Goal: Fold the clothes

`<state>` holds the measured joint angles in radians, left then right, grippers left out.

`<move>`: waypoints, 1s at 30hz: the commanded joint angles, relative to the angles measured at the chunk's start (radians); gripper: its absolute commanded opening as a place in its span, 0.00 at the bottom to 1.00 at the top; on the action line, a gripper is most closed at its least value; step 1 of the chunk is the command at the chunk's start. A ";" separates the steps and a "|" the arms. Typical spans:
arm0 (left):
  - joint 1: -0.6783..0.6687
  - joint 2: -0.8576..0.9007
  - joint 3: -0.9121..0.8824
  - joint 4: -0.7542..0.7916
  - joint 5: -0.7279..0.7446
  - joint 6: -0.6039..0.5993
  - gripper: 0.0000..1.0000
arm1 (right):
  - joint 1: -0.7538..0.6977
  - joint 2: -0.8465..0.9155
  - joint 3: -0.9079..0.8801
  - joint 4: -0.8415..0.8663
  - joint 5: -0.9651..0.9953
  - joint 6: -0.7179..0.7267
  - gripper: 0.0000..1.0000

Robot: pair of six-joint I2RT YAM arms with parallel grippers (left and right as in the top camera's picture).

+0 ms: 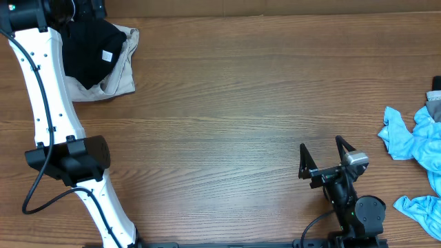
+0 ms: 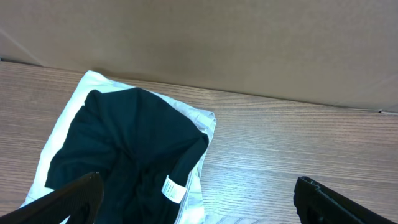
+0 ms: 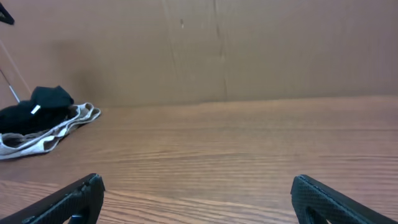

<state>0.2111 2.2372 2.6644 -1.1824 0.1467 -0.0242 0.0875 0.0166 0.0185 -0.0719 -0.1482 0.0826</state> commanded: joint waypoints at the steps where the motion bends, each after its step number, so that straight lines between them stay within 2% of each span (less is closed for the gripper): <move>1: -0.002 0.001 0.007 0.001 0.011 -0.010 1.00 | 0.007 -0.014 -0.011 0.003 0.017 0.007 1.00; 30: -0.005 -0.027 0.007 0.000 0.008 -0.010 1.00 | 0.007 -0.014 -0.011 0.003 0.017 0.007 1.00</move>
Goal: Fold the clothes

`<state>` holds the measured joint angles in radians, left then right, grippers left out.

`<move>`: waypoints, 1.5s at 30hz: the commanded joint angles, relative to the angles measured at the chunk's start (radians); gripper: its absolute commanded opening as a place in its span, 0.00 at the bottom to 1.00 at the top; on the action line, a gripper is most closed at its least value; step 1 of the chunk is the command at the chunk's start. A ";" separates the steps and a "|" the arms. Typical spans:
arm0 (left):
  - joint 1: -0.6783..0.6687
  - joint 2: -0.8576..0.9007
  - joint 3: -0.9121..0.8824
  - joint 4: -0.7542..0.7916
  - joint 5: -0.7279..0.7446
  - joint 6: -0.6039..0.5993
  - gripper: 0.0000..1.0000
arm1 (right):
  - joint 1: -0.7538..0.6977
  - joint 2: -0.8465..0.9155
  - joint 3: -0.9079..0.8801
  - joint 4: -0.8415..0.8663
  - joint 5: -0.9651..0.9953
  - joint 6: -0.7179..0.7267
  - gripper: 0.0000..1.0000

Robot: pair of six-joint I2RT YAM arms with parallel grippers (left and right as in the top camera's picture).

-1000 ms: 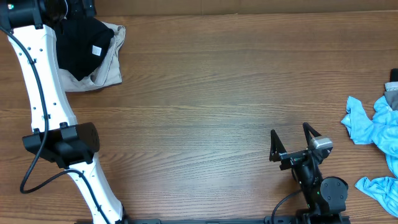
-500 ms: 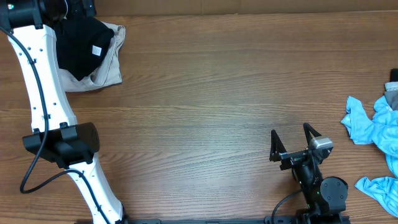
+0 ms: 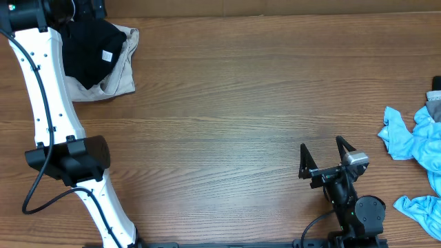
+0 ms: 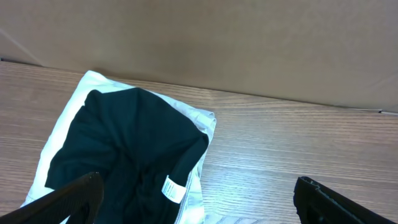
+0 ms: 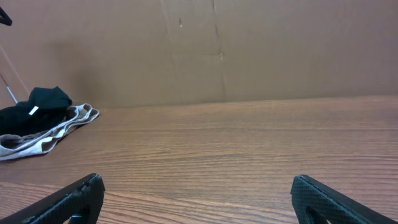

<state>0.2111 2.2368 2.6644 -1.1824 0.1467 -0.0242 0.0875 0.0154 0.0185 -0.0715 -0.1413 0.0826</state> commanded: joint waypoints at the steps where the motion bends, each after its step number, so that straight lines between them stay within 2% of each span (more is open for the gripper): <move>1: -0.009 -0.039 0.006 0.000 0.008 -0.010 1.00 | 0.007 -0.013 -0.011 0.003 0.010 0.007 1.00; 6: -0.033 -0.180 -0.127 0.003 0.008 -0.010 1.00 | 0.007 -0.013 -0.011 0.003 0.010 0.007 1.00; 14: -0.049 -0.580 -0.574 0.004 0.007 -0.010 1.00 | 0.007 -0.013 -0.011 0.003 0.010 0.007 1.00; 25: -0.049 -1.076 -1.007 0.002 0.002 -0.008 1.00 | 0.007 -0.013 -0.011 0.003 0.010 0.007 1.00; 28: -0.049 -1.234 -1.155 0.043 -0.028 0.002 1.00 | 0.007 -0.013 -0.011 0.003 0.010 0.007 1.00; 32: -0.049 -1.436 -1.398 0.250 0.036 -0.007 1.00 | 0.007 -0.013 -0.011 0.003 0.010 0.007 1.00; 35: -0.049 -1.592 -1.632 0.504 0.122 -0.012 1.00 | 0.007 -0.013 -0.011 0.003 0.010 0.007 1.00; 39: -0.056 -1.767 -1.921 0.790 0.142 -0.121 1.00 | 0.007 -0.013 -0.011 0.003 0.010 0.007 1.00; 45: -0.104 -1.959 -2.233 1.045 0.135 -0.145 1.00 | 0.007 -0.013 -0.011 0.003 0.010 0.007 1.00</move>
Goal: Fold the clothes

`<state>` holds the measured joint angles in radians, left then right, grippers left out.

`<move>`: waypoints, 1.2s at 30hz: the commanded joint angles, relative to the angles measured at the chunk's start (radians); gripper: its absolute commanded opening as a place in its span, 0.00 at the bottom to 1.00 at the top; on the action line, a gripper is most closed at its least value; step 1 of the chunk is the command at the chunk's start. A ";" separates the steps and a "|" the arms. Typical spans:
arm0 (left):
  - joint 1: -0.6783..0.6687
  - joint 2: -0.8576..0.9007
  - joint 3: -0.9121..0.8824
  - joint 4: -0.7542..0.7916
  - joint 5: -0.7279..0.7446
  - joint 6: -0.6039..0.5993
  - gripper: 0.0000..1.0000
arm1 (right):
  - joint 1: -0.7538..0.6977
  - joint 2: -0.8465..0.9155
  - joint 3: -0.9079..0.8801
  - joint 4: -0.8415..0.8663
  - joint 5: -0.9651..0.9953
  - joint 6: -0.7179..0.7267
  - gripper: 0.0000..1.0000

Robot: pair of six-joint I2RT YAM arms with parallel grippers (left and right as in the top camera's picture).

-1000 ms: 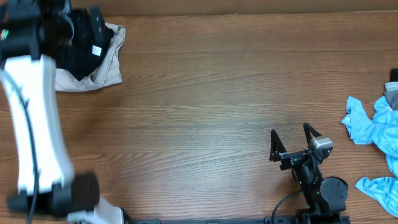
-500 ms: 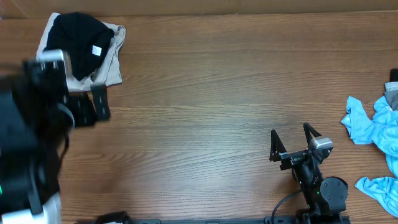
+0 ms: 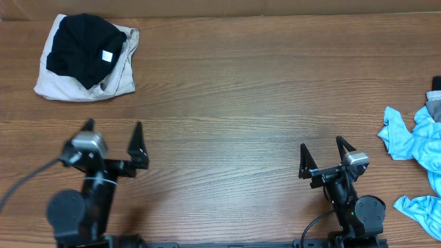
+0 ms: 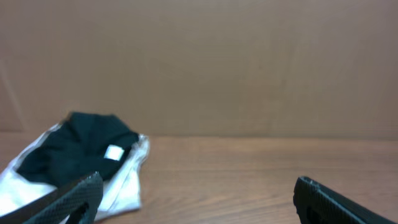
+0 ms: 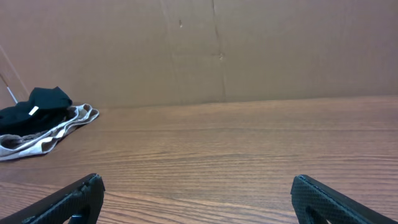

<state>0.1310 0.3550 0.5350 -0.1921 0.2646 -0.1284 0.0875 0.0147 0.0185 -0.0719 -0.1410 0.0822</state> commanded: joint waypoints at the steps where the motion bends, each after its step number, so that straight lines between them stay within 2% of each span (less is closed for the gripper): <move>1: -0.031 -0.104 -0.142 0.081 0.013 -0.040 1.00 | 0.007 -0.012 -0.011 0.003 0.010 0.007 1.00; 7: -0.036 -0.247 -0.331 0.203 -0.003 -0.040 1.00 | 0.007 -0.012 -0.011 0.003 0.010 0.007 1.00; 13: -0.036 -0.351 -0.428 0.230 -0.005 -0.045 1.00 | 0.007 -0.012 -0.011 0.003 0.010 0.007 1.00; 21: -0.036 -0.352 -0.492 0.287 -0.005 -0.056 1.00 | 0.007 -0.012 -0.011 0.003 0.010 0.007 1.00; 32: -0.036 -0.352 -0.530 0.265 -0.010 -0.077 1.00 | 0.007 -0.012 -0.011 0.003 0.010 0.007 1.00; 36: -0.036 -0.352 -0.530 0.179 -0.013 -0.078 1.00 | 0.007 -0.012 -0.011 0.003 0.010 0.007 1.00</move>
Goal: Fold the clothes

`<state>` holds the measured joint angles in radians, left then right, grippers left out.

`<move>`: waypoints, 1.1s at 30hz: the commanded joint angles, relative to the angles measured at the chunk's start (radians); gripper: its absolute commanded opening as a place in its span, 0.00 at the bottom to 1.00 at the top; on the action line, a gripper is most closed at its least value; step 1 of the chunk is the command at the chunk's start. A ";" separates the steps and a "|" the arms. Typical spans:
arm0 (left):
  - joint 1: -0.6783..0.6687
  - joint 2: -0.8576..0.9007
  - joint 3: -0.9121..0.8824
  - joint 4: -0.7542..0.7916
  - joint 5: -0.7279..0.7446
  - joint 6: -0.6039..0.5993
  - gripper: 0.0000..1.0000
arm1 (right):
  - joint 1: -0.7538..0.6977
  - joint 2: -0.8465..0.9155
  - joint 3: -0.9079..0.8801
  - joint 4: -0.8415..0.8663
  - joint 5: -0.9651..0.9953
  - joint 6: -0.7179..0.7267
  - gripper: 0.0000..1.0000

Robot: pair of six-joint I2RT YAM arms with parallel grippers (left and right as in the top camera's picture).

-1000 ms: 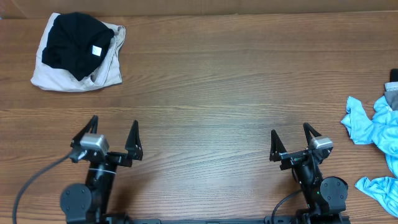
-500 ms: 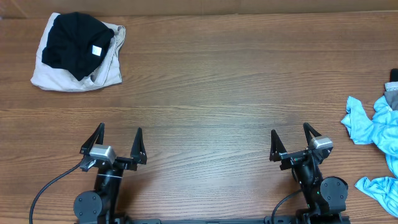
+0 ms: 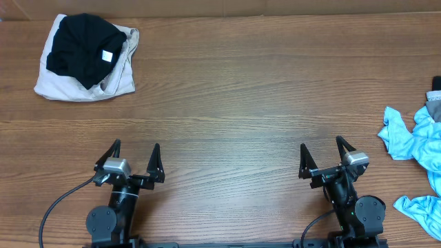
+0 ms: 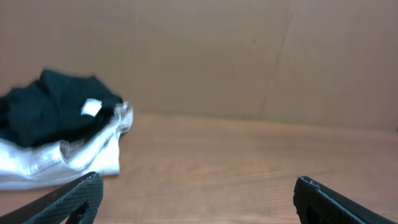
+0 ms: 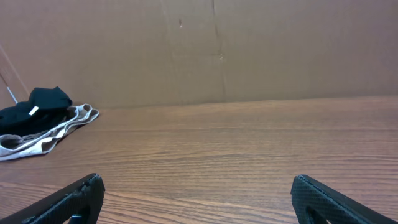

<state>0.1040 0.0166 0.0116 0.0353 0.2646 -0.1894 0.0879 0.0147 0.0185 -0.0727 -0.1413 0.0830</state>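
Note:
A black garment point(image 3: 83, 40) lies folded on top of a beige garment point(image 3: 117, 79) at the table's far left corner; both show in the left wrist view, black garment point(image 4: 53, 109) on beige garment point(image 4: 74, 155). Crumpled light blue clothes point(image 3: 413, 141) lie at the right edge. My left gripper point(image 3: 132, 155) rests open near the front edge, left of centre, holding nothing. My right gripper point(image 3: 324, 153) stands open near the front right, also holding nothing.
A brown cardboard wall point(image 4: 217, 56) runs along the table's far edge. A second light blue piece point(image 3: 420, 210) lies at the front right corner. A dark and grey item point(image 3: 435, 96) pokes in at the right edge.
My left gripper has moved a little to the right and closer to the front edge, still open. The clothes and the right gripper are where they were.
My left arm was stretched out to the far left corner, its open gripper over the black garment on the beige one, and stayed there. Then it was back near the front edge, open and empty. The right gripper stayed open and still throughout.

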 commanded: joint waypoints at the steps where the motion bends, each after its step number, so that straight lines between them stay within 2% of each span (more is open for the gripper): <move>1: -0.009 -0.013 -0.007 -0.070 -0.013 -0.017 1.00 | 0.006 -0.012 -0.011 0.004 0.010 0.006 1.00; 33: -0.009 -0.013 -0.007 -0.089 -0.028 -0.017 1.00 | 0.006 -0.012 -0.011 0.004 0.010 0.006 1.00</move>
<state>0.1040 0.0151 0.0082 -0.0532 0.2501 -0.1925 0.0879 0.0147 0.0185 -0.0727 -0.1413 0.0826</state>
